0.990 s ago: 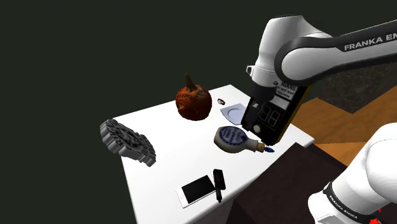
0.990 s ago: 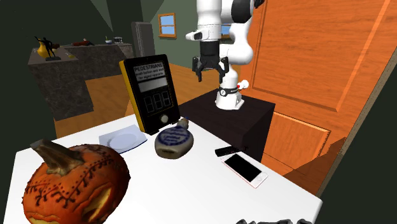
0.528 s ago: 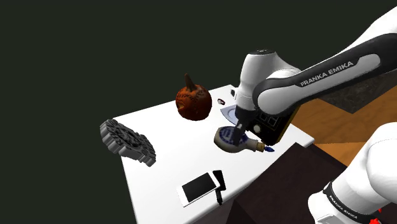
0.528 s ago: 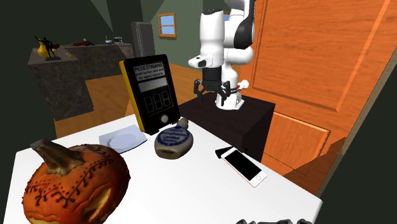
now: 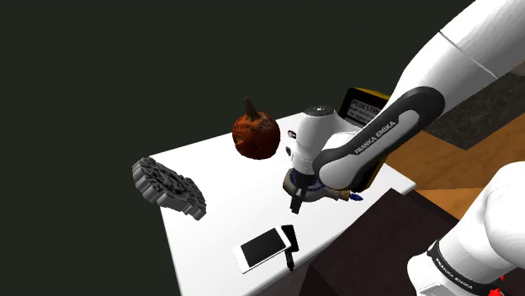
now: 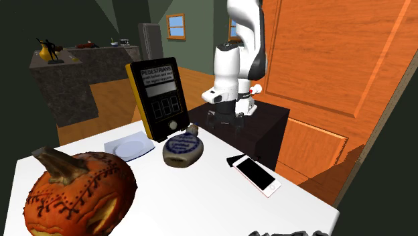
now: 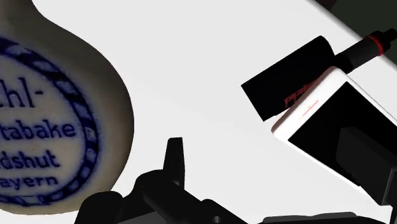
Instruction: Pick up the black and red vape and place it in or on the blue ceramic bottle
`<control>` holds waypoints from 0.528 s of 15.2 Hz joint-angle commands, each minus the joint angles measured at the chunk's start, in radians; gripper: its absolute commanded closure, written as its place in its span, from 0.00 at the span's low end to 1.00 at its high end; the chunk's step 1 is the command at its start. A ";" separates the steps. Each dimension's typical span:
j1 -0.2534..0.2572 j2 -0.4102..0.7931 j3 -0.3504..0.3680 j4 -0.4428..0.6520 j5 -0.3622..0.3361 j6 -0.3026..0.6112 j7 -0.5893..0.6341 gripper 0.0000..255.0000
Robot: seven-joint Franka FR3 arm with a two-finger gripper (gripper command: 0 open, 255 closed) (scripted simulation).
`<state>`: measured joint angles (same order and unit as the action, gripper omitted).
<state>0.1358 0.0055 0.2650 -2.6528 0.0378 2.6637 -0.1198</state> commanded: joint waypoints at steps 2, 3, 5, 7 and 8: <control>0.007 0.100 -0.003 0.034 -0.067 0.067 0.034 0.00; 0.009 0.117 -0.007 0.035 -0.077 0.082 0.042 0.00; 0.014 0.150 -0.016 0.037 -0.100 0.111 0.058 0.00; 0.020 0.183 -0.027 0.041 -0.123 0.140 0.075 0.00; 0.024 0.200 -0.033 0.043 -0.135 0.154 0.083 0.00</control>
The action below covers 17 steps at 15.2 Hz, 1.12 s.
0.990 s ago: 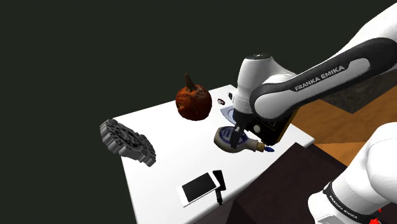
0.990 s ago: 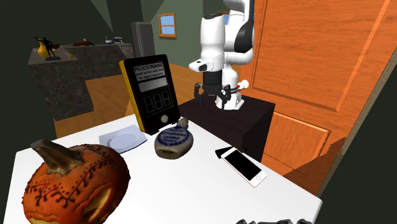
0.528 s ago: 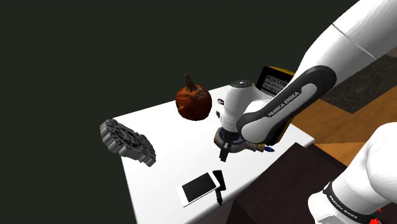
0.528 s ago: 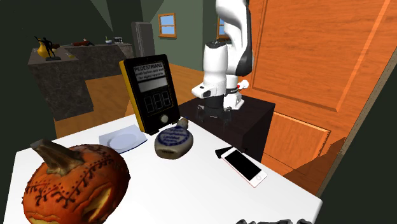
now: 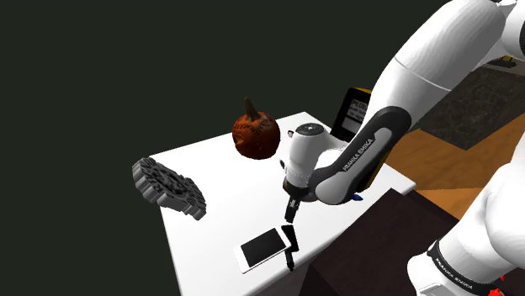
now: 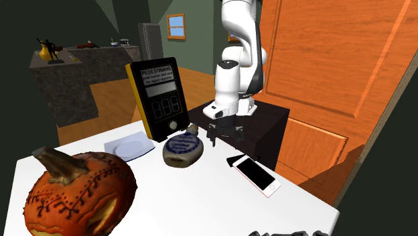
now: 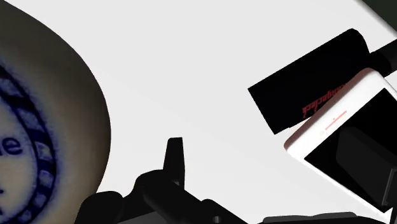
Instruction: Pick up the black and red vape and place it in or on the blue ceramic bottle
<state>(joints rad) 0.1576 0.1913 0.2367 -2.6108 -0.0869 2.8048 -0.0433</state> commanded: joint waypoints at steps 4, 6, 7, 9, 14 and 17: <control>0.011 0.041 -0.017 0.006 -0.028 0.034 0.020 0.00; 0.011 0.041 -0.017 0.006 -0.028 0.034 0.020 0.00; 0.011 0.041 -0.017 0.006 -0.028 0.034 0.020 0.00; 0.011 0.040 -0.017 0.006 -0.028 0.034 0.020 0.00; 0.011 0.040 -0.017 0.006 -0.028 0.034 0.020 1.00; 0.011 0.040 -0.017 0.006 -0.028 0.034 0.020 1.00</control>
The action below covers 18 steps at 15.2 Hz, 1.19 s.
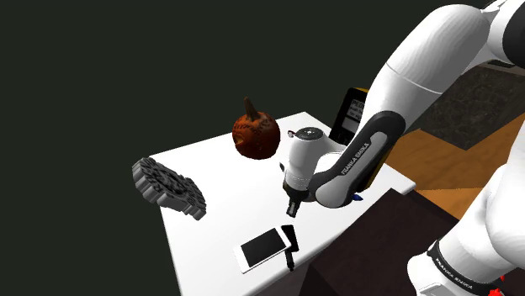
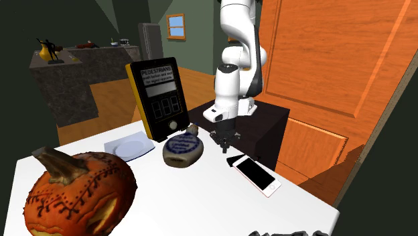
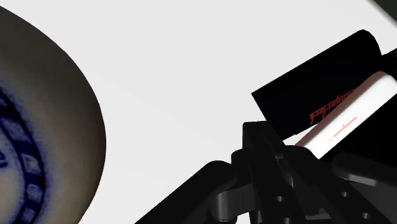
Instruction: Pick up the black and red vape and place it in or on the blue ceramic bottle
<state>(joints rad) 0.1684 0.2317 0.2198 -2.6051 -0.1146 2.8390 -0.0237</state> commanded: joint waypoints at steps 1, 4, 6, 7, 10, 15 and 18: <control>0.000 0.000 0.000 0.000 0.000 0.000 0.000 1.00; 0.030 -0.013 -0.009 -0.031 0.019 0.019 0.107 0.00; 0.102 -0.030 -0.029 -0.081 0.058 0.055 0.330 0.00; 0.143 -0.035 -0.039 -0.099 0.078 0.070 0.446 0.00; 0.278 -0.033 -0.072 -0.125 0.134 0.106 0.805 0.00; 0.467 0.019 -0.136 -0.090 0.205 0.138 1.225 0.00; 0.471 0.076 -0.138 -0.076 0.206 0.181 1.224 0.00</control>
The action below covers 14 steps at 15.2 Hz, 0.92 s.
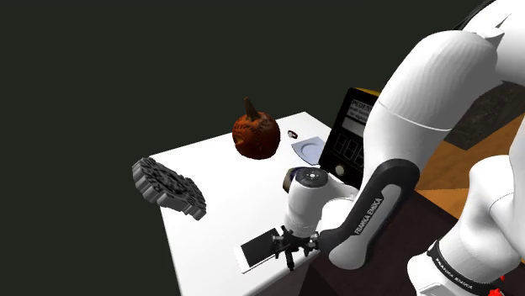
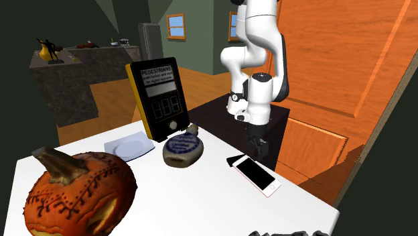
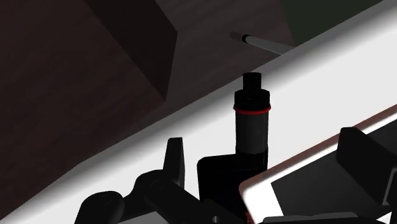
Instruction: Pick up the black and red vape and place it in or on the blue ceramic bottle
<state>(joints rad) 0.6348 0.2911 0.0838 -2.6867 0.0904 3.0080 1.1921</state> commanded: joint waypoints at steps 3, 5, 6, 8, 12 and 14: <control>0.008 0.074 -0.004 0.022 0.001 0.053 0.008 0.00; 0.008 0.085 -0.005 0.026 0.000 0.060 0.008 0.00; 0.008 0.085 -0.005 0.026 0.000 0.060 0.008 0.00; 0.008 0.085 -0.005 0.026 0.000 0.060 0.008 0.00; 0.008 0.088 -0.005 0.028 0.000 0.061 0.007 1.00; 0.005 0.092 -0.005 0.031 0.000 0.062 0.005 1.00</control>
<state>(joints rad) 0.6401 0.3803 0.0798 -2.6540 0.0896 3.0749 1.1970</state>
